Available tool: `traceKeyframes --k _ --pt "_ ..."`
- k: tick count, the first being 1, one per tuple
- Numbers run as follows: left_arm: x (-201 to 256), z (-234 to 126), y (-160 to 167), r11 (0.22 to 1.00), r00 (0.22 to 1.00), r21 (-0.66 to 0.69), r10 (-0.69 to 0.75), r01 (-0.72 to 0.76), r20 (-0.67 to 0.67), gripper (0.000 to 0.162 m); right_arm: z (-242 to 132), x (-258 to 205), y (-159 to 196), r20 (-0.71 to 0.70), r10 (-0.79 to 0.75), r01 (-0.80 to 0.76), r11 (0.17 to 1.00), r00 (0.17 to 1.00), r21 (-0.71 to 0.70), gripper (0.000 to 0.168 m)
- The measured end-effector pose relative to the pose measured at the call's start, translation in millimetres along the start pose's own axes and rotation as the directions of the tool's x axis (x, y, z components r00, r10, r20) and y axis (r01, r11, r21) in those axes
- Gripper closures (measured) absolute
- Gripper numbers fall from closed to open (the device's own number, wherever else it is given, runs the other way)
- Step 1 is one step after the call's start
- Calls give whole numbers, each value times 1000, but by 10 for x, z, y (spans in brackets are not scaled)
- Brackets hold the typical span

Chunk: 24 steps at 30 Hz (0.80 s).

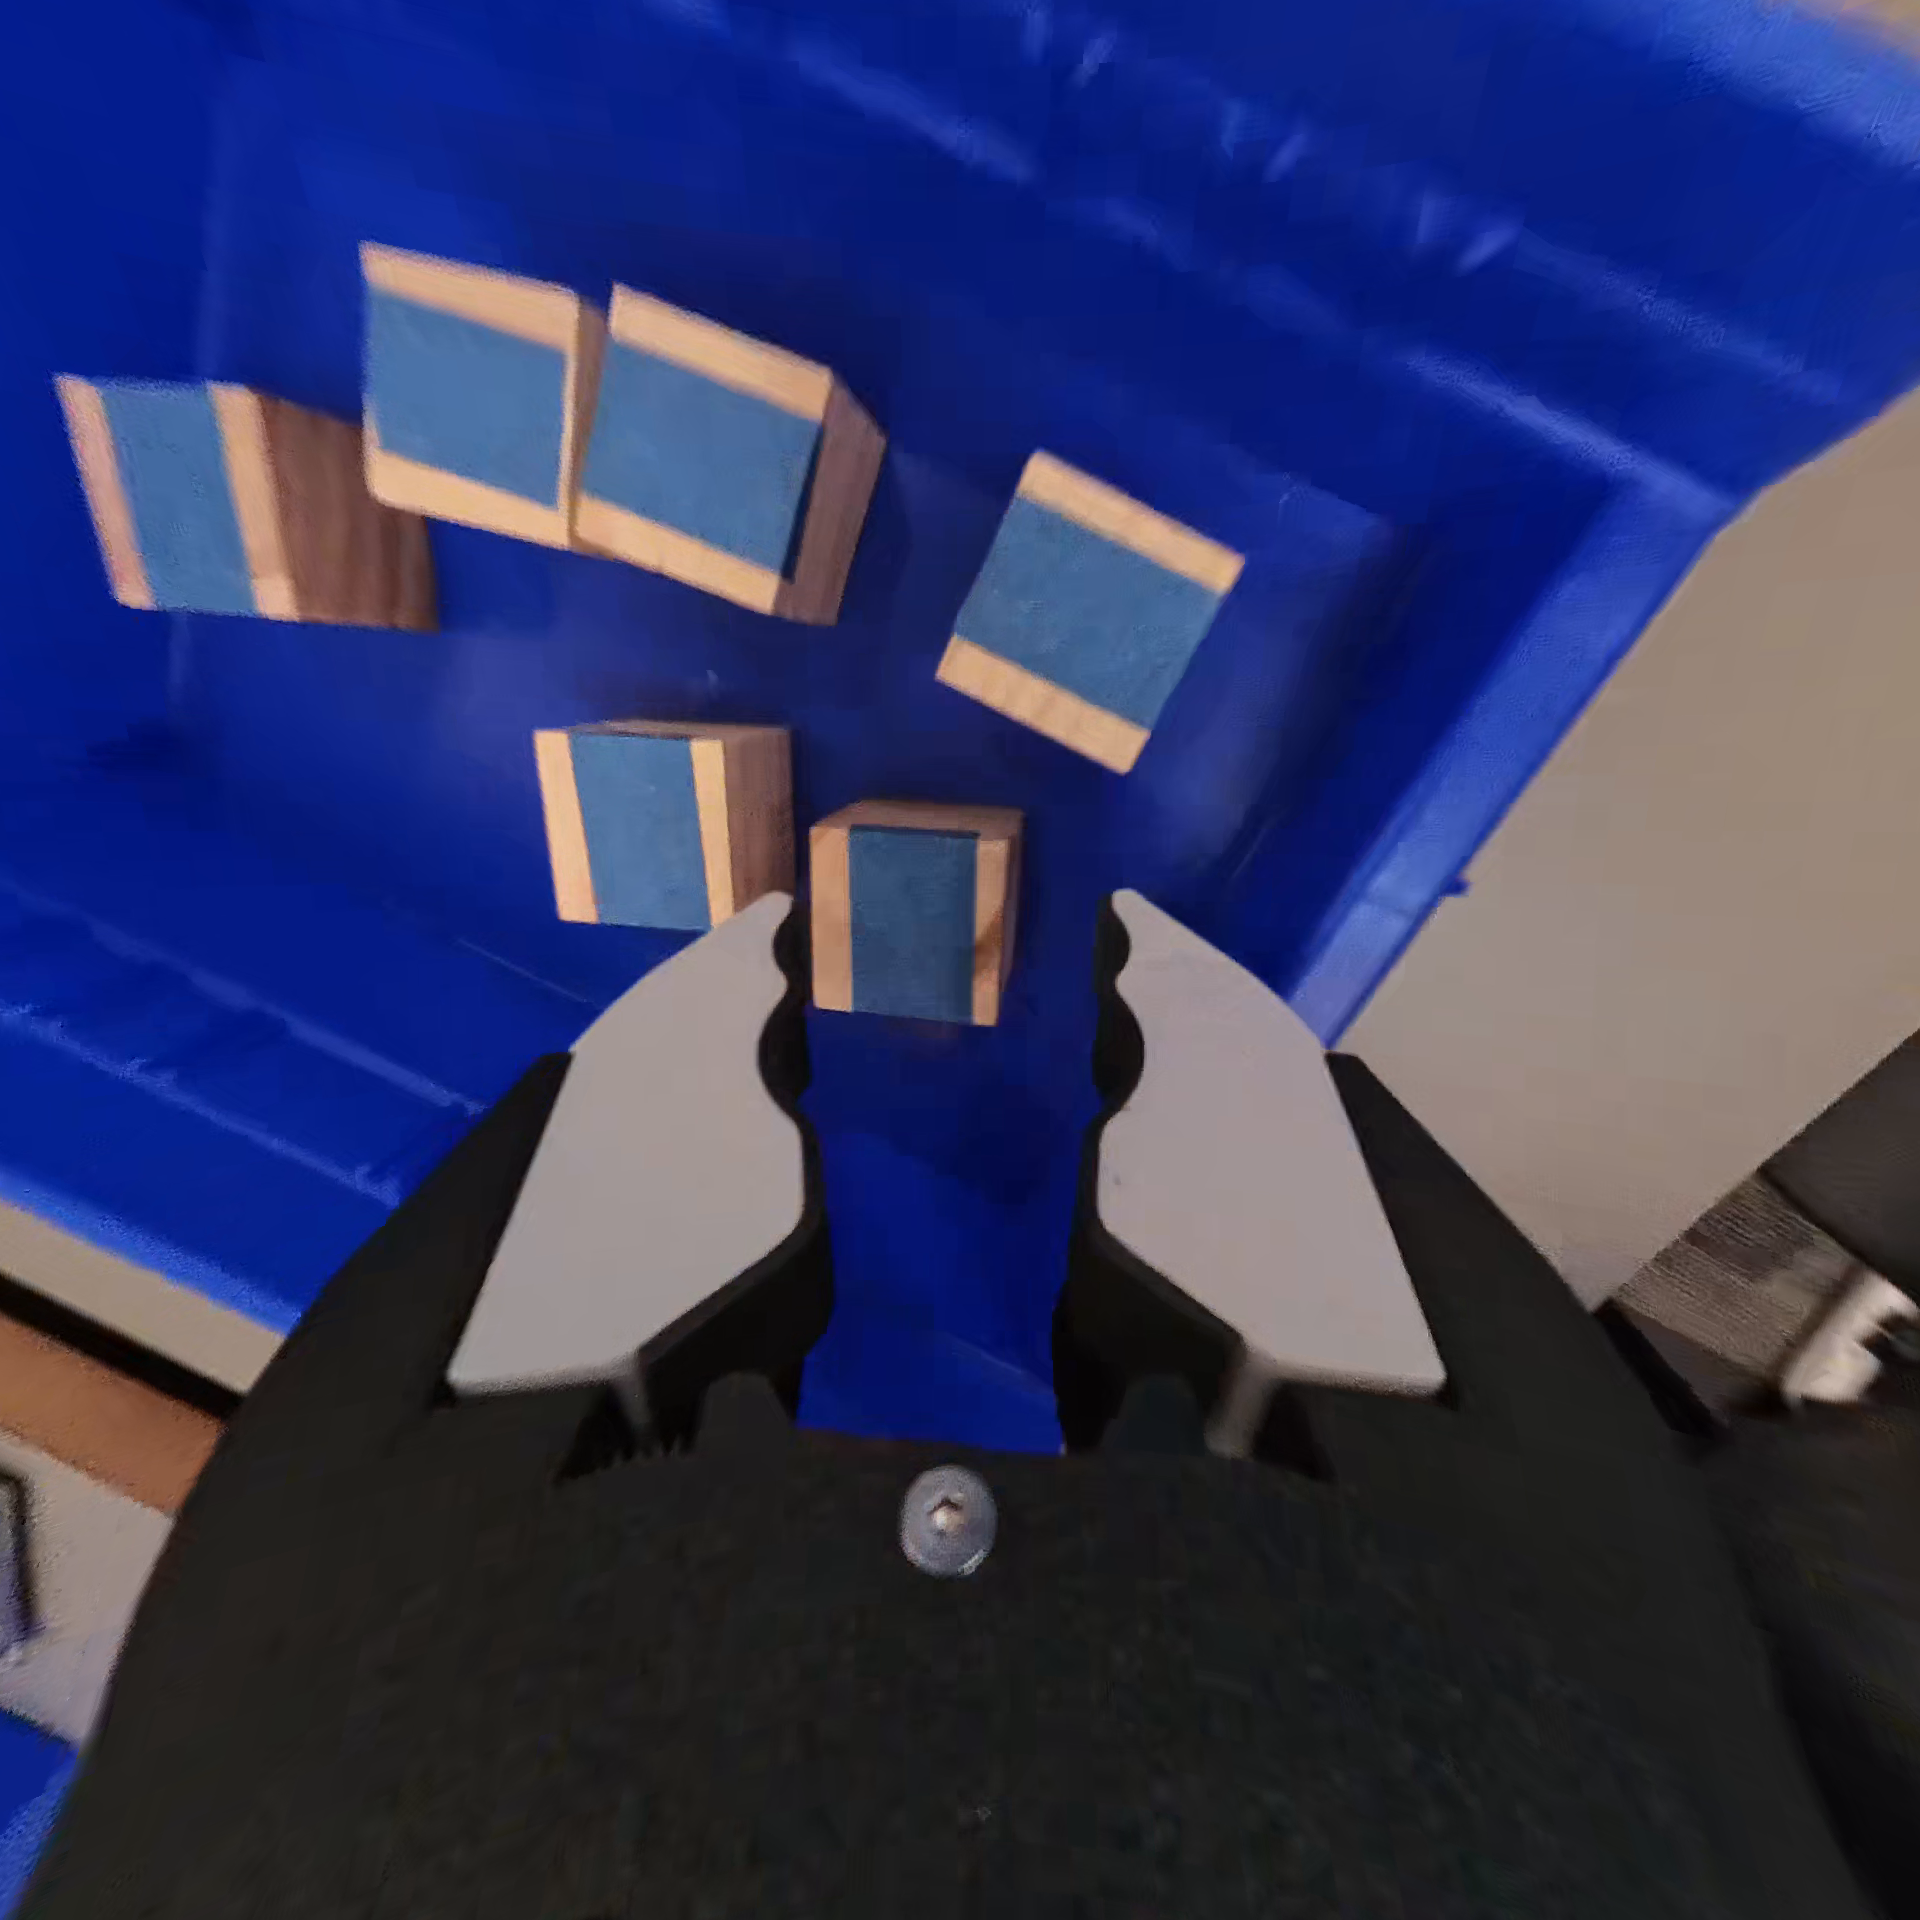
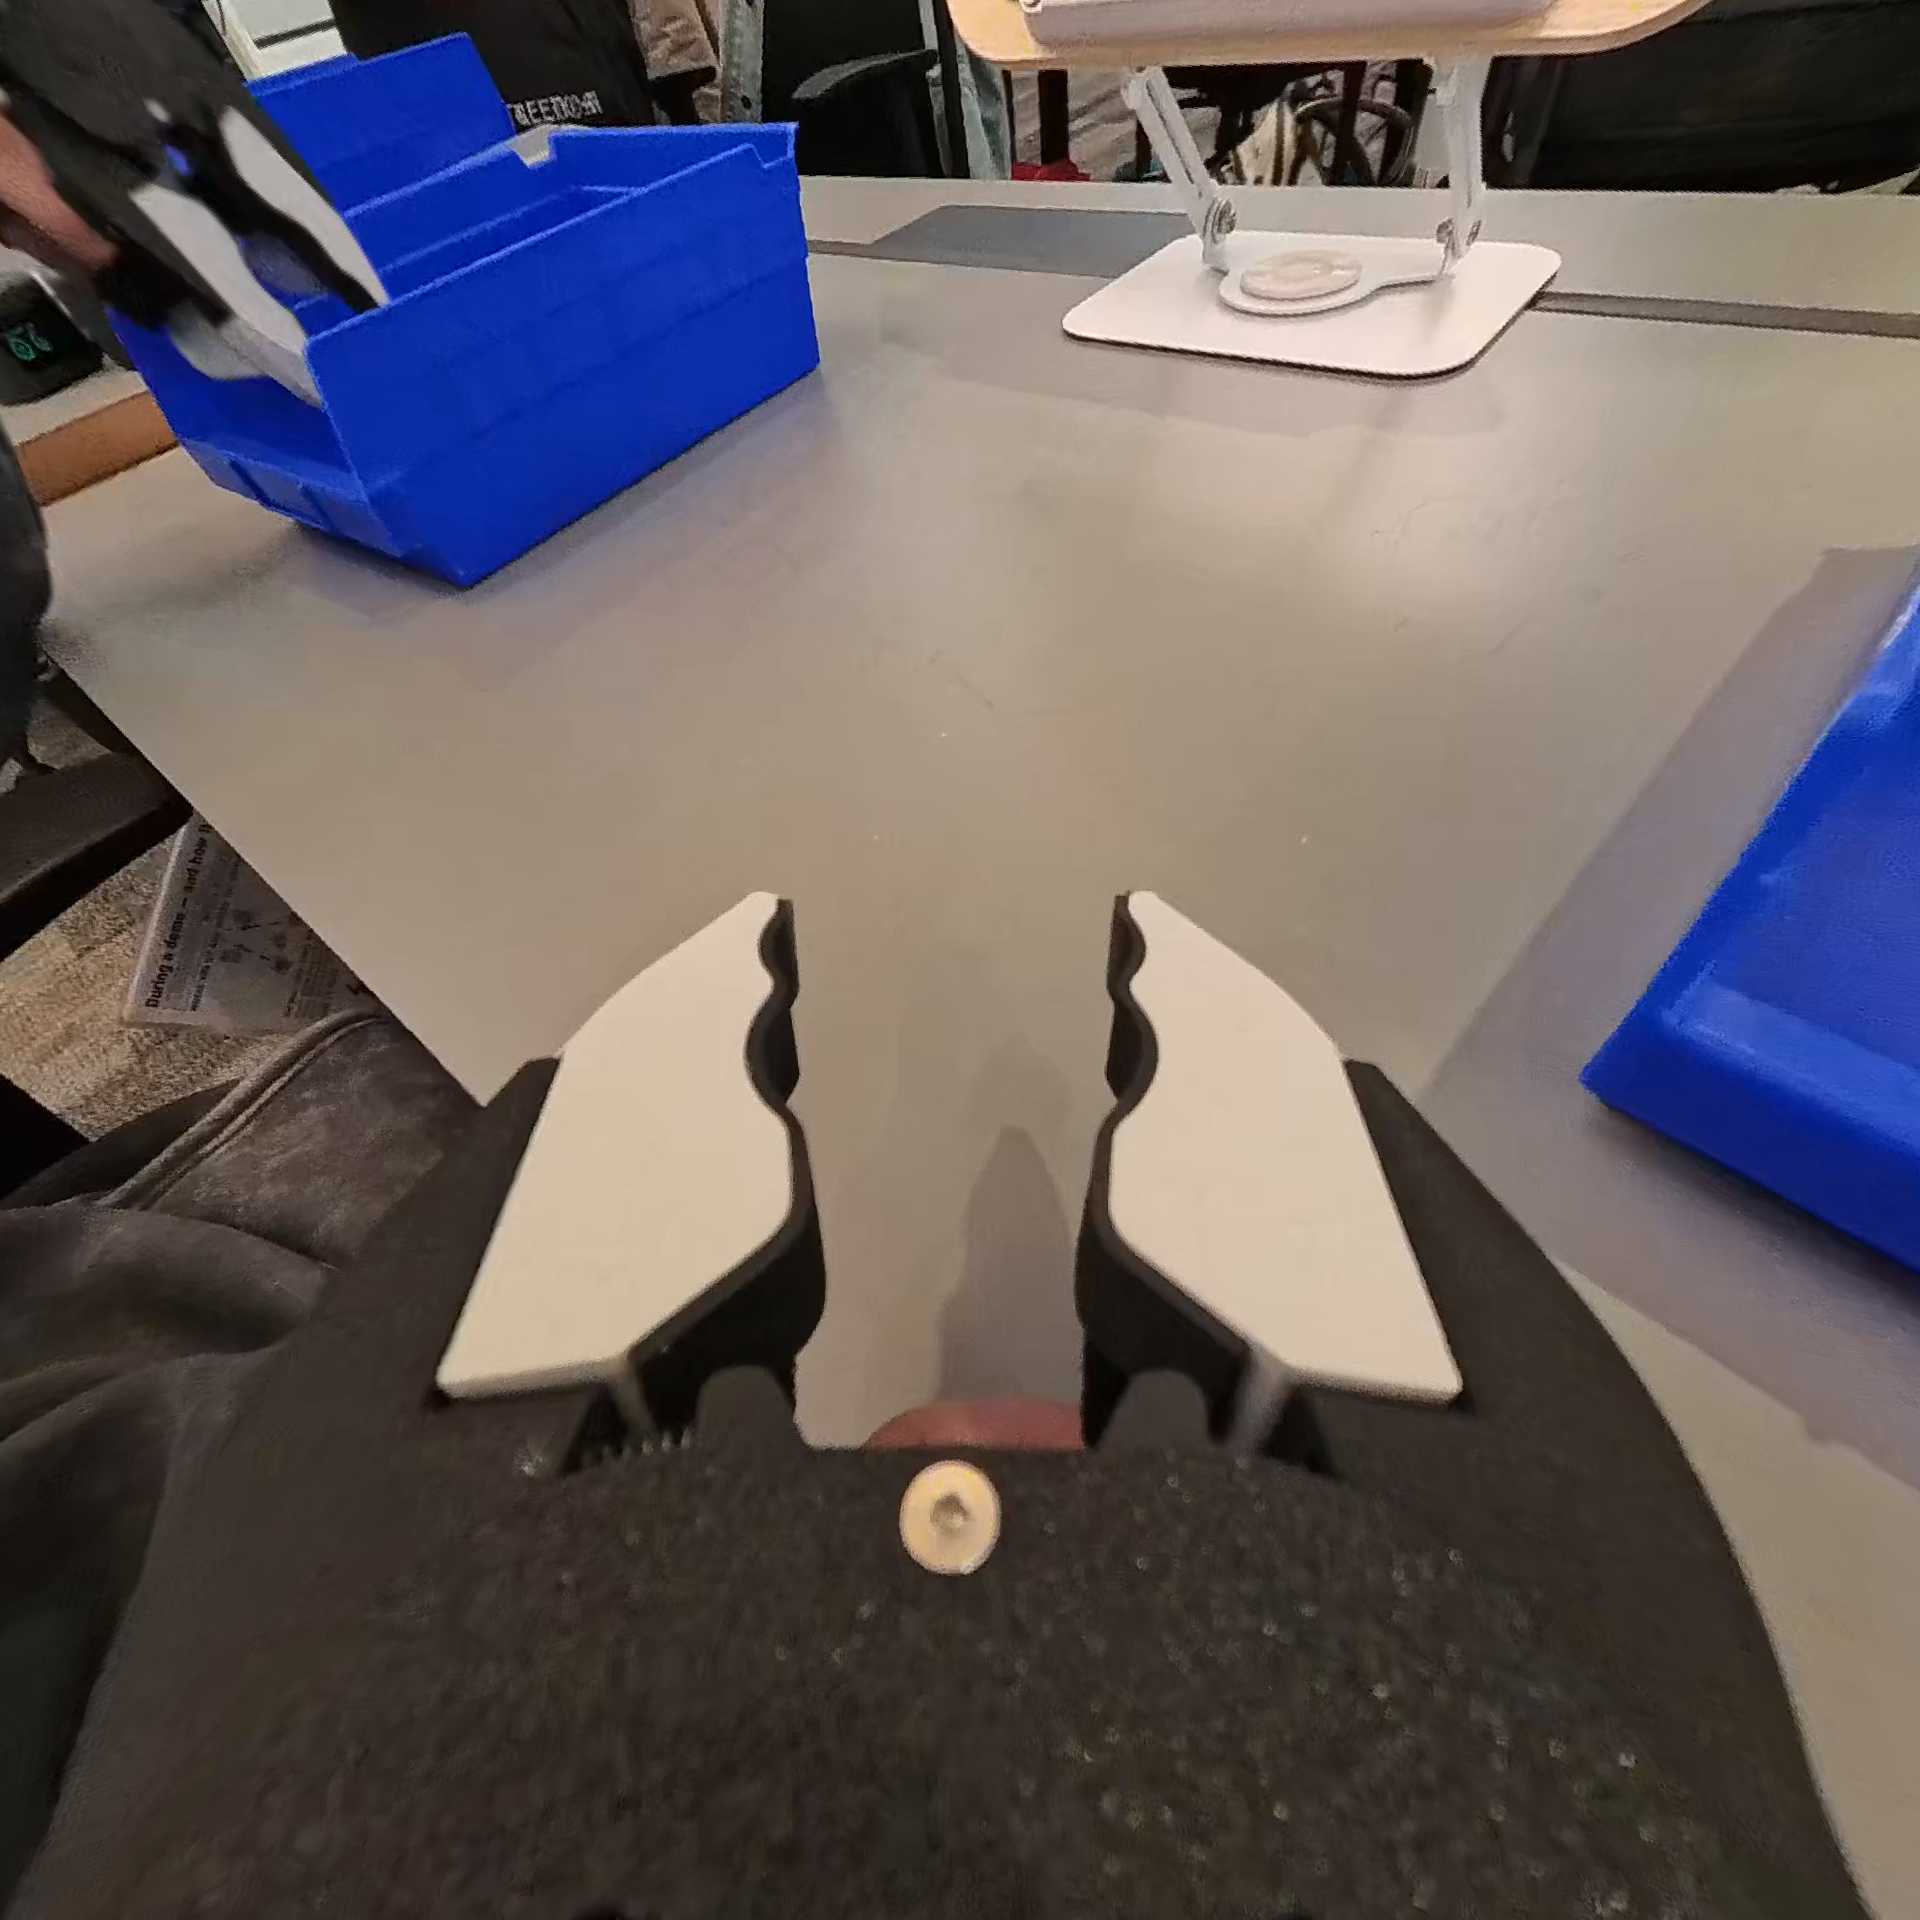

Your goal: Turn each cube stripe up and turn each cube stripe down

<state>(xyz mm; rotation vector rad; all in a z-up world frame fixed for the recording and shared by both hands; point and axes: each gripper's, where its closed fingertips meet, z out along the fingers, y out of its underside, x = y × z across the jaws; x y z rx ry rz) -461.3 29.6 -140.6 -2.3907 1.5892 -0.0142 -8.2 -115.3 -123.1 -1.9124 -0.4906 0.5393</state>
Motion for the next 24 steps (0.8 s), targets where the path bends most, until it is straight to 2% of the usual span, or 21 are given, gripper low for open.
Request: traceKeyframes --k 6,13,16,19,22,24 --pt "-98 189 11 999 997 -45 -5 2 -73 110 34 25 44 24 39 -38 999 999 -19 111" --pt "-62 444 177 965 993 -241 89 -104 -72 116 28 13 62 49 47 -45 998 998 -36 112" --pt "-11 417 62 975 990 -186 102 -118 -94 116 1 31 36 47 47 -46 999 998 -26 113" --pt "-1 222 -46 990 992 -98 96 -104 -79 116 -17 56 23 44 54 -53 998 998 -19 113" --pt "-28 -154 -215 997 999 75 30 -27 -42 116 -15 71 34 45 58 -57 998 997 -22 113" --pt "-37 -409 -356 971 998 231 -48 57 -43 116 2 92 36 38 59 -58 998 998 -20 113"
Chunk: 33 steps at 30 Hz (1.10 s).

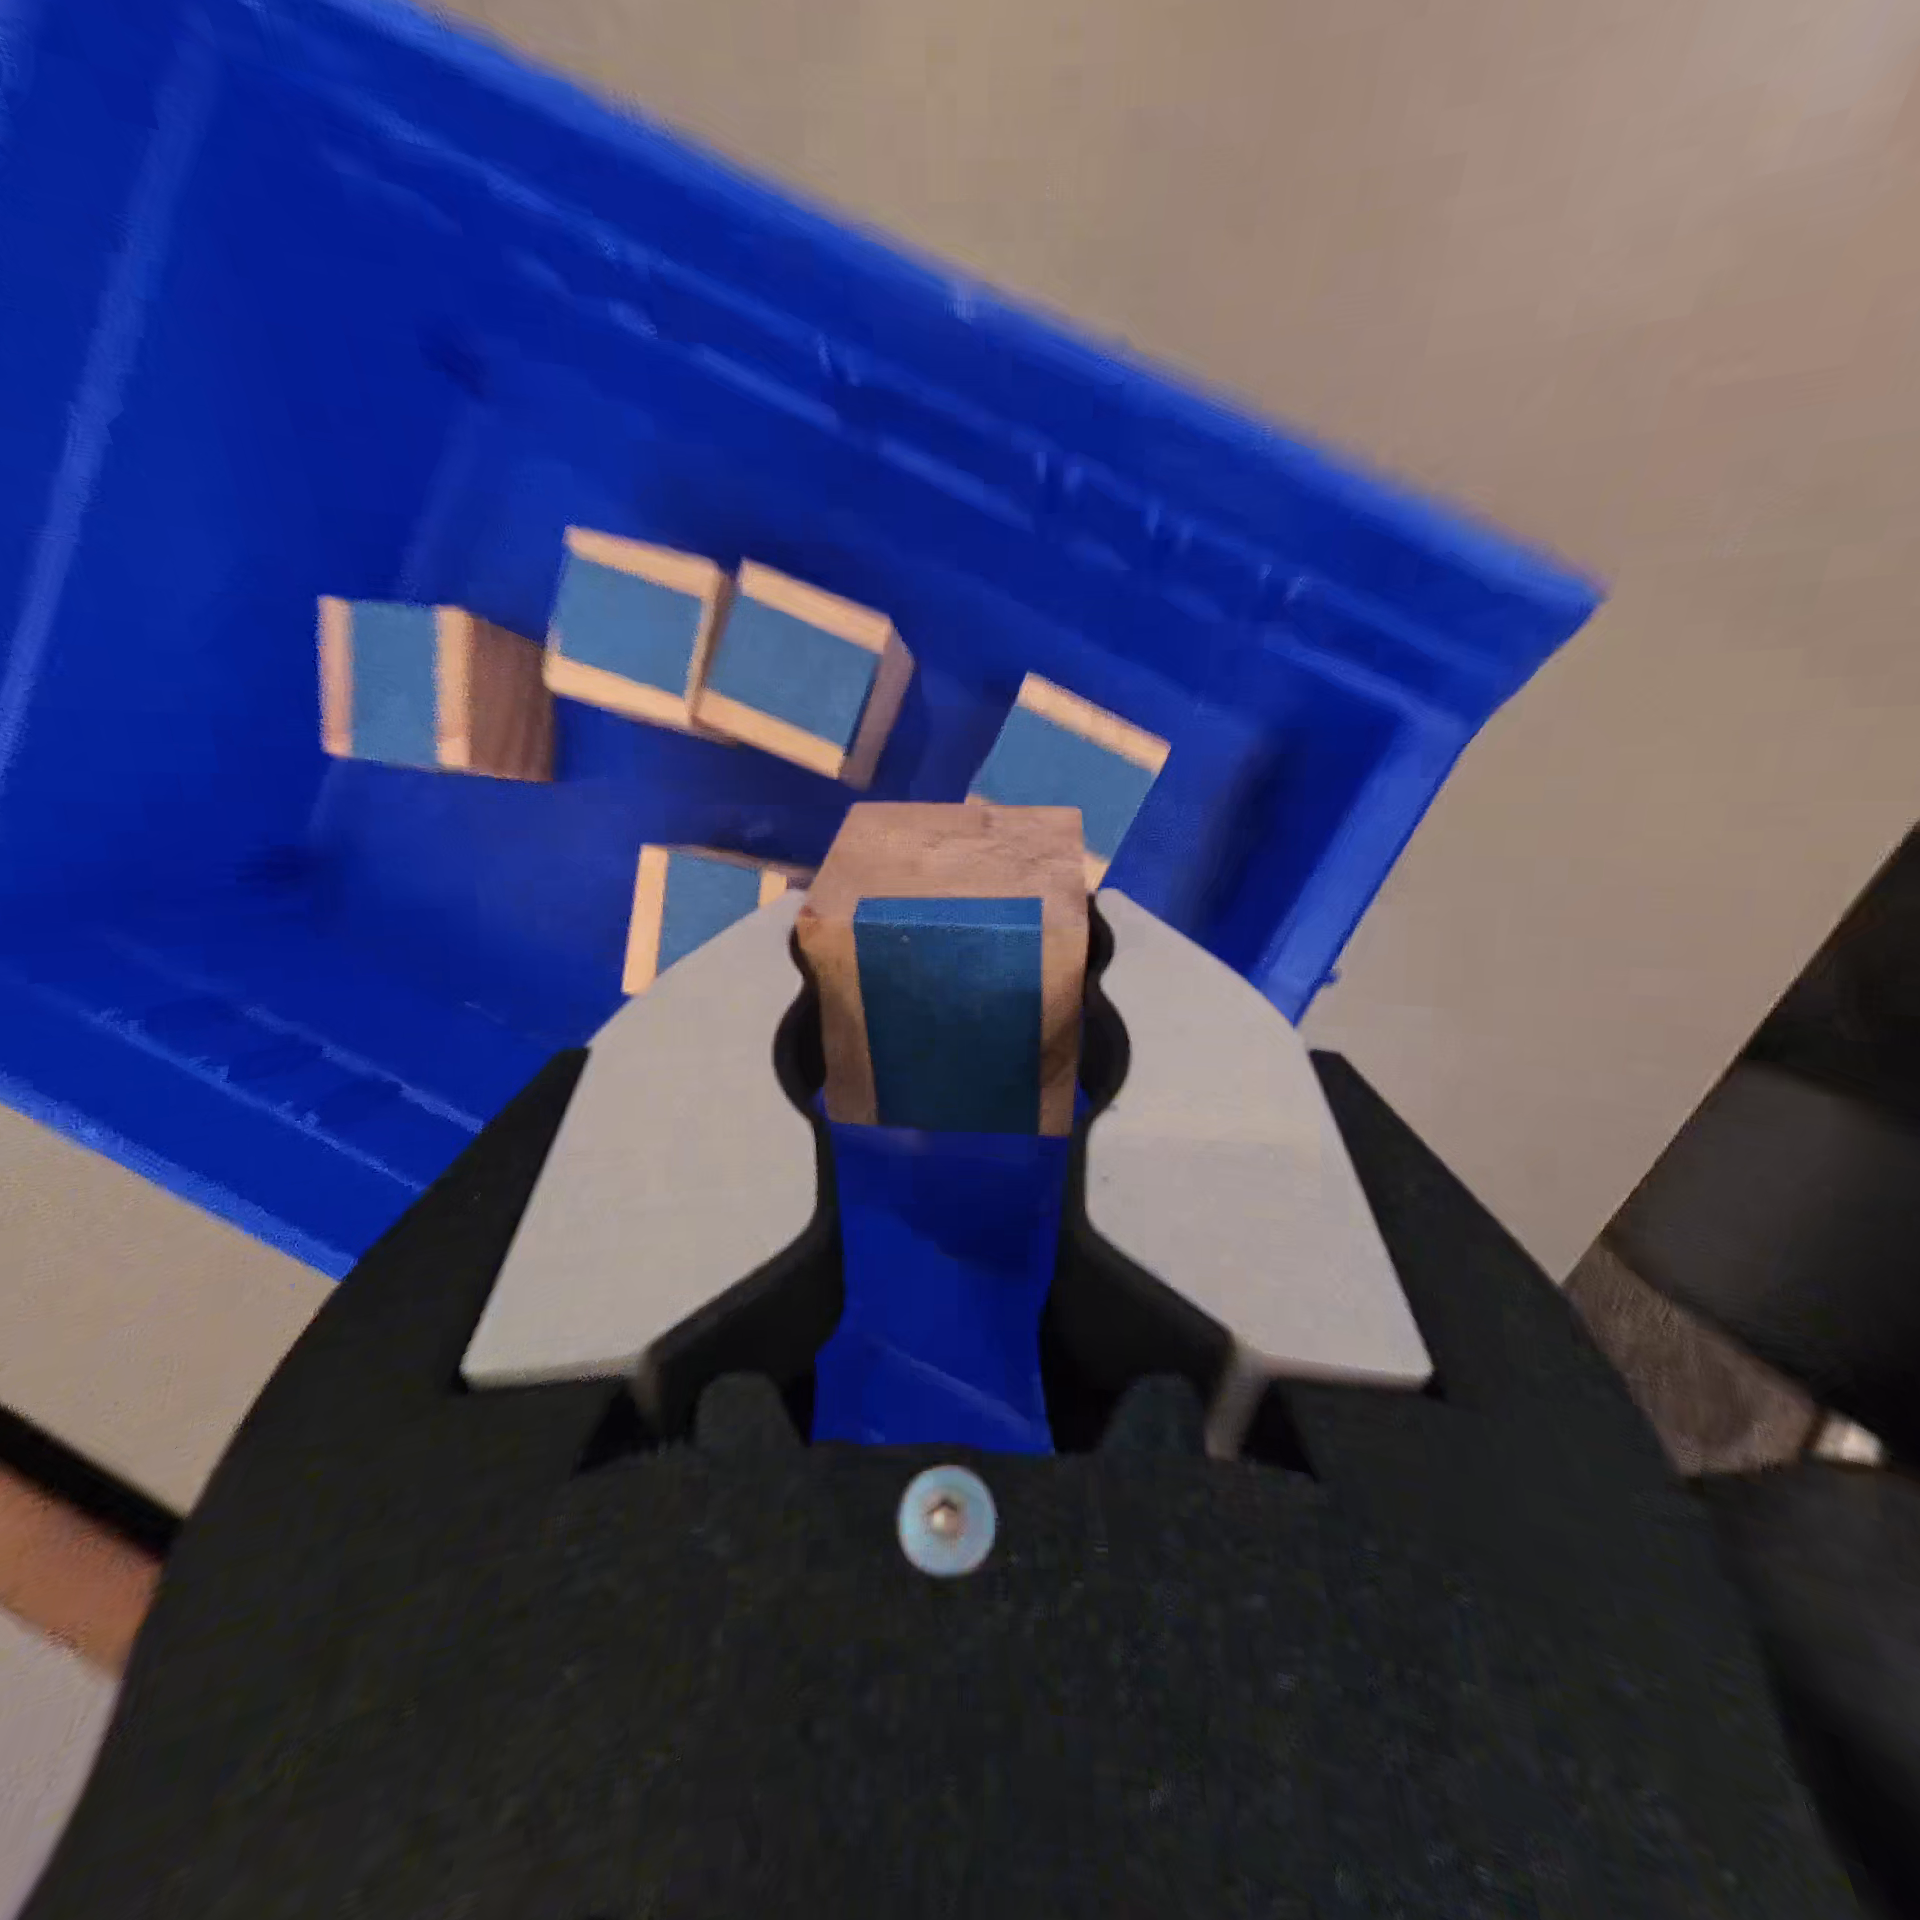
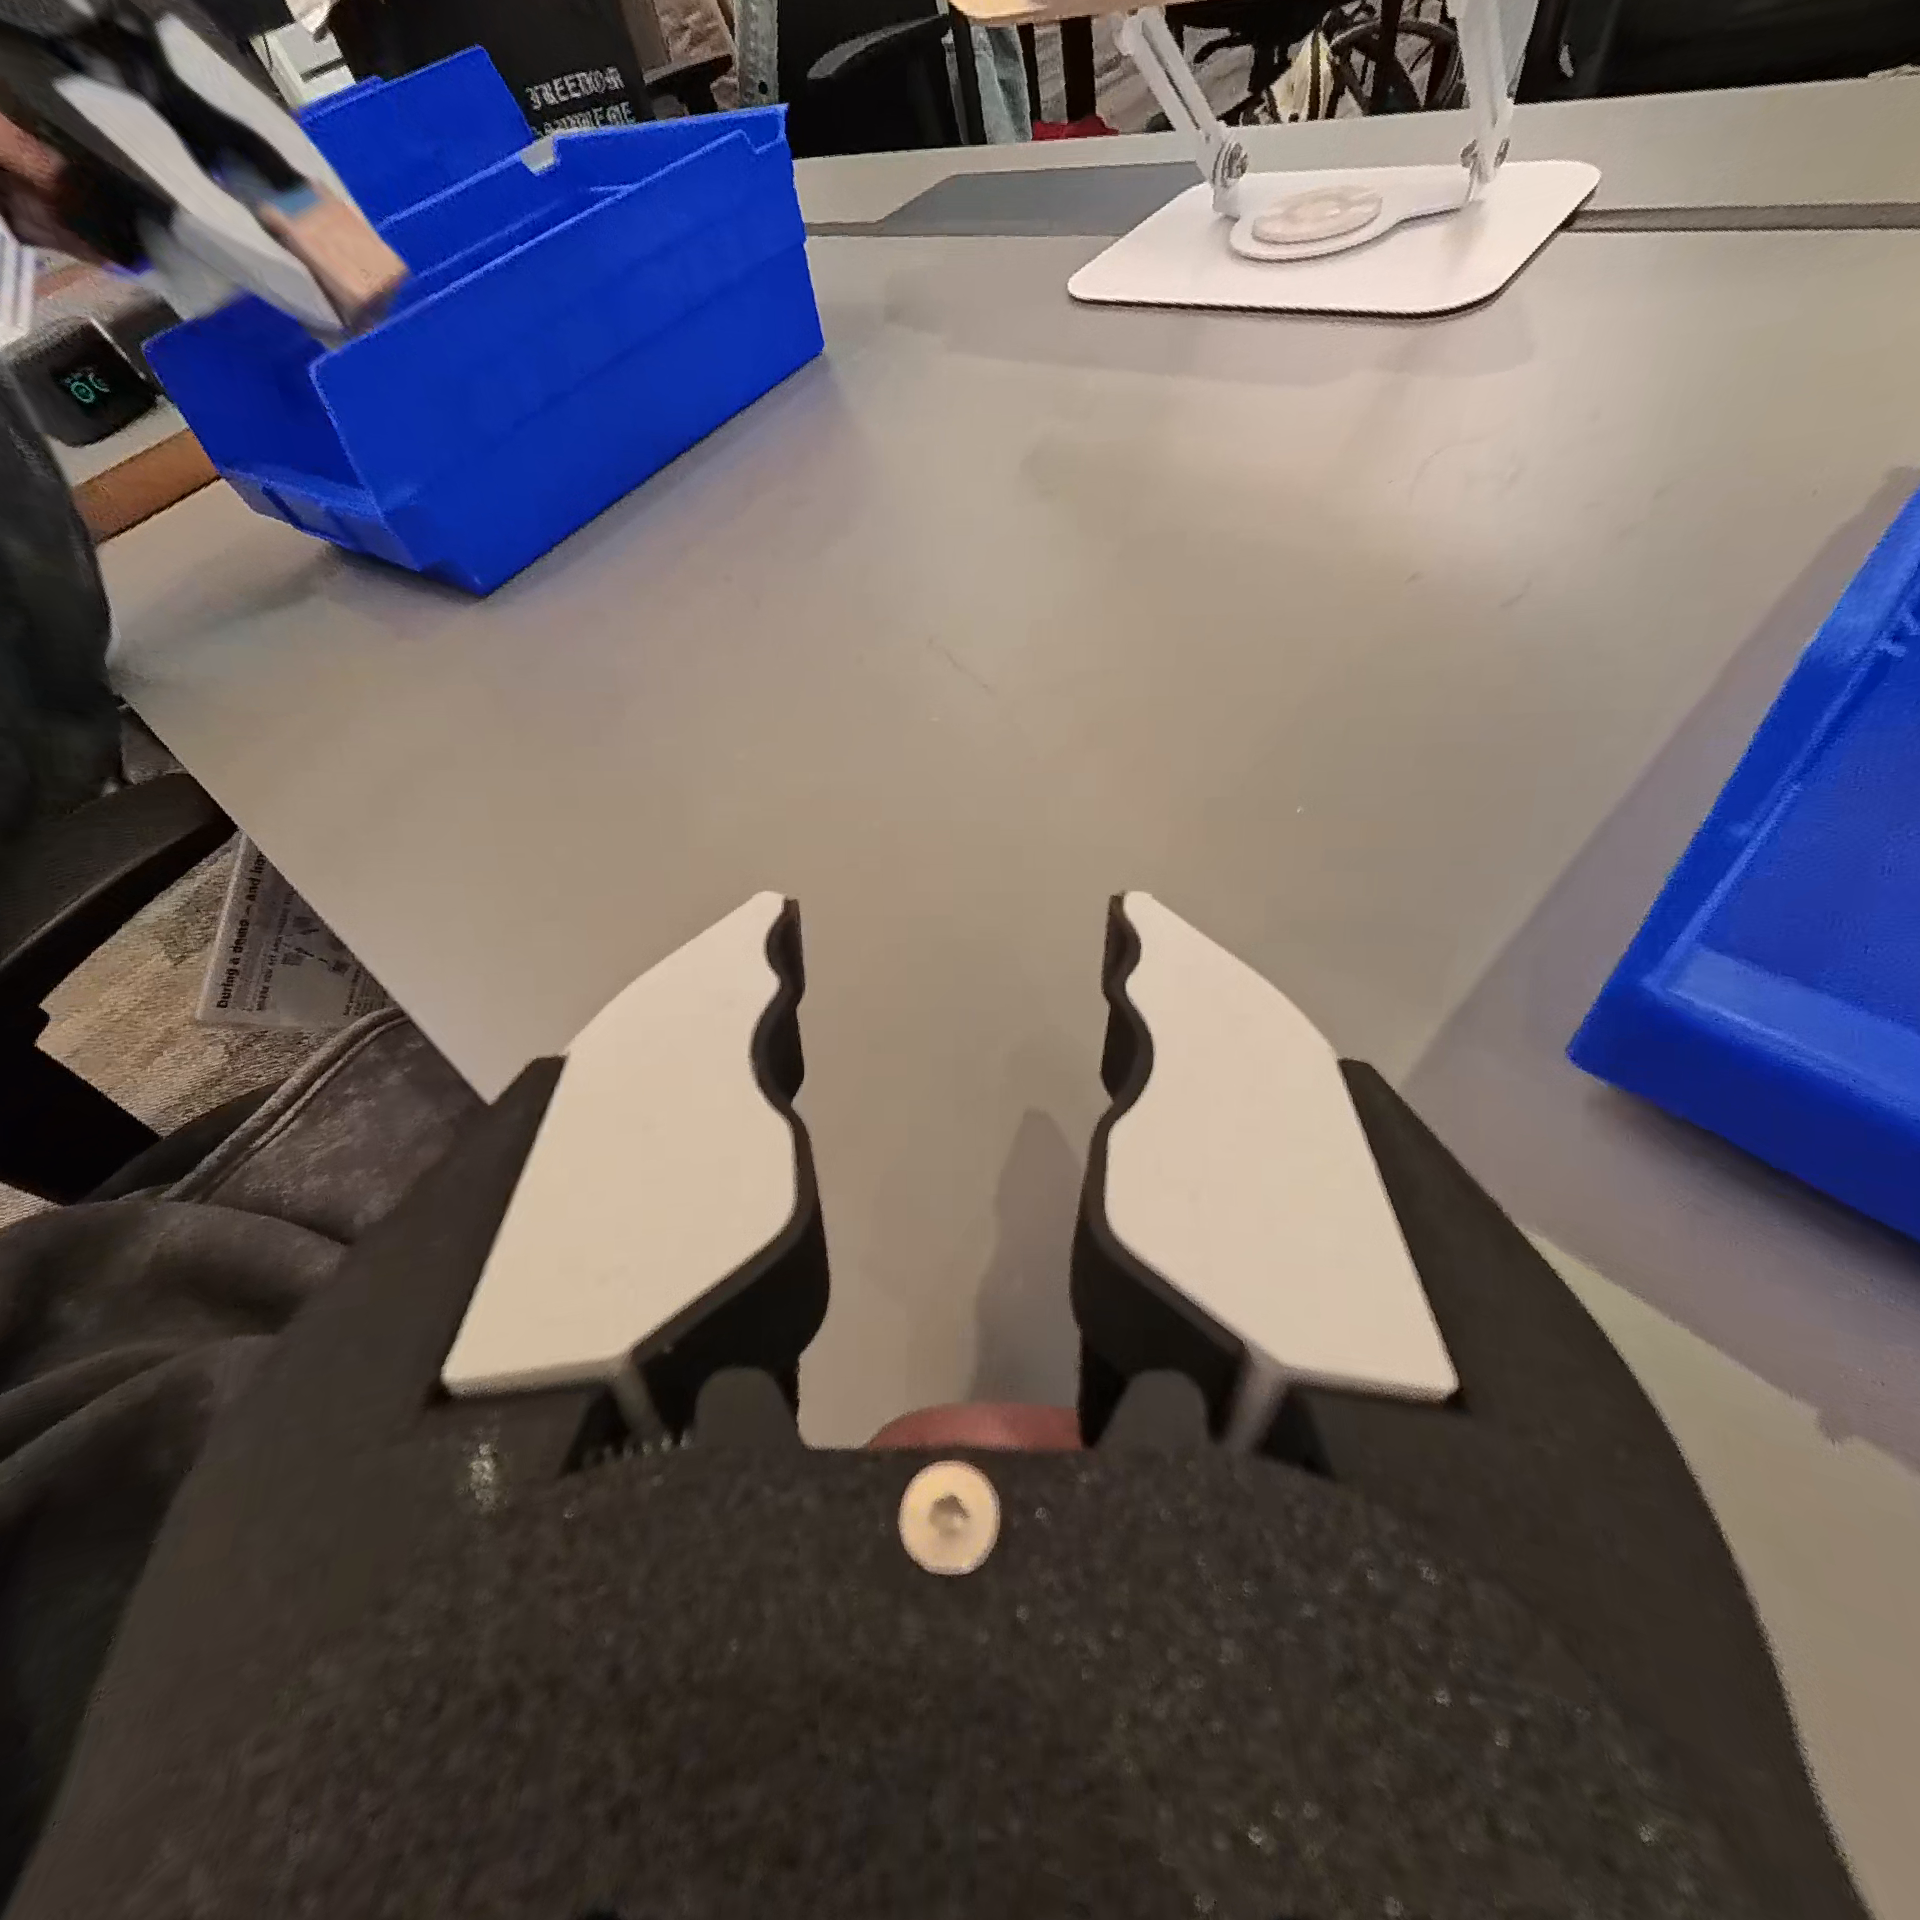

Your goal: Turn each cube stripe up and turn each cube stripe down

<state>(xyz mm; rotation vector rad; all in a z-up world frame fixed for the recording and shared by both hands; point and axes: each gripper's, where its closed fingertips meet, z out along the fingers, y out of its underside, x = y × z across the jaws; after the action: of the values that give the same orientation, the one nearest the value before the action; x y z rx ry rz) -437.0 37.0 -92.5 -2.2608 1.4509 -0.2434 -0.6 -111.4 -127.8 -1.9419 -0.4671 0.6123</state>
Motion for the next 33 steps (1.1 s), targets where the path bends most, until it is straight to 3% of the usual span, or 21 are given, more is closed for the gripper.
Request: traceKeyframes --k 4,7,12,16,23,26,29,31,33 --pt "199 -233 -565 919 981 347 -163 189 -103 116 136 -110 -96 76 39 -41 999 996 14 112" --pt "574 -273 -1150 802 950 527 -157 281 -268 116 344 -361 -296 230 54 -60 998 972 16 109" --pt "1347 -189 -2090 654 847 632 -25 416 -532 117 735 -780 -734 451 -6 -36 996 893 83 105" --pt "1830 -28 -2533 619 791 654 84 435 -606 117 890 -1042 -1009 589 25 -112 987 808 113 106" --pt "2164 270 -2744 625 768 660 145 418 -623 117 880 -1037 -1204 679 109 -287 945 726 156 110" --pt "2223 395 -2760 630 762 646 130 430 -634 117 862 -983 -1176 685 105 -290 944 721 160 123" --pt "2234 398 -2736 632 752 632 115 449 -649 115 849 -971 -1118 692 114 -279 951 712 131 123" --pt "2152 258 -2689 603 756 625 55 496 -652 77 844 -935 -1093 672 99 -258 956 734 141 123" --pt "1974 216 -2504 599 847 655 -75 460 -526 67 822 -890 -1071 657 98 -248 959 748 139 123"
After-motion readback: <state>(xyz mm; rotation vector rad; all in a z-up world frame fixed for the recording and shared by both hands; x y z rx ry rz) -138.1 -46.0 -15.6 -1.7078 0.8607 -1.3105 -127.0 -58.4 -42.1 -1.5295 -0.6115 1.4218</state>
